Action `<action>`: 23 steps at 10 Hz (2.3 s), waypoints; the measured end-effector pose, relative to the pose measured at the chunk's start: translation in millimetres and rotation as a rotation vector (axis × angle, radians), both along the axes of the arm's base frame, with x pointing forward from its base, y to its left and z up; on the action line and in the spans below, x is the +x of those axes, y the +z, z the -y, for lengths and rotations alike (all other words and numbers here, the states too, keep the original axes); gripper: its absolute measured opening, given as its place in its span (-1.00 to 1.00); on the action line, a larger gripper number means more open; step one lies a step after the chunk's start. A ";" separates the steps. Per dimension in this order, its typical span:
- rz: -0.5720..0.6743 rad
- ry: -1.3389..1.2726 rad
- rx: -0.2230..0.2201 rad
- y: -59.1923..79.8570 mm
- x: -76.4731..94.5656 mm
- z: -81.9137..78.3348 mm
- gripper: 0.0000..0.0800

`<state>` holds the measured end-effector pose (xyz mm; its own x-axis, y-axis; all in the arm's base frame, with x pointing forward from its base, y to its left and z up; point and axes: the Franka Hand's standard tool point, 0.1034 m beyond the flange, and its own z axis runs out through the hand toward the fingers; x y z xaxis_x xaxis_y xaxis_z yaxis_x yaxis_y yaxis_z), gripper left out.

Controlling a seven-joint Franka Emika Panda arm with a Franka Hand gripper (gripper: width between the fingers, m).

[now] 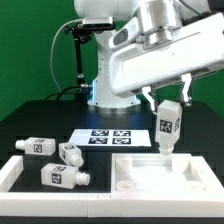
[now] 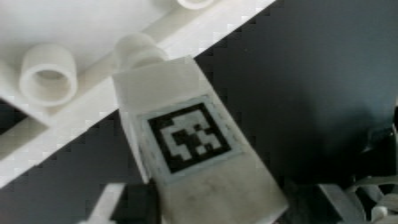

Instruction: Assemble one leg

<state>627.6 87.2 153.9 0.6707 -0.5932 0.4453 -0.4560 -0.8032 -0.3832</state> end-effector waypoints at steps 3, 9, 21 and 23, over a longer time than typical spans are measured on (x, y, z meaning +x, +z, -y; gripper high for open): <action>0.054 -0.055 0.010 -1.1 -2.9 -23.7 -0.18; 0.027 -0.045 -0.010 -37.0 13.4 -16.6 -0.18; -0.002 -0.029 -0.019 -61.3 2.7 -28.4 -0.18; -0.002 -0.026 -0.029 -65.0 -1.9 -31.3 -0.18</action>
Offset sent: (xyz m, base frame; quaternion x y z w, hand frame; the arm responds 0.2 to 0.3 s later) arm 0.0025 0.0073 0.0077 -0.0536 0.0289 0.0123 0.9981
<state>625.7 118.5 88.9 0.6564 -0.5971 0.4612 -0.4774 -0.8020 -0.3589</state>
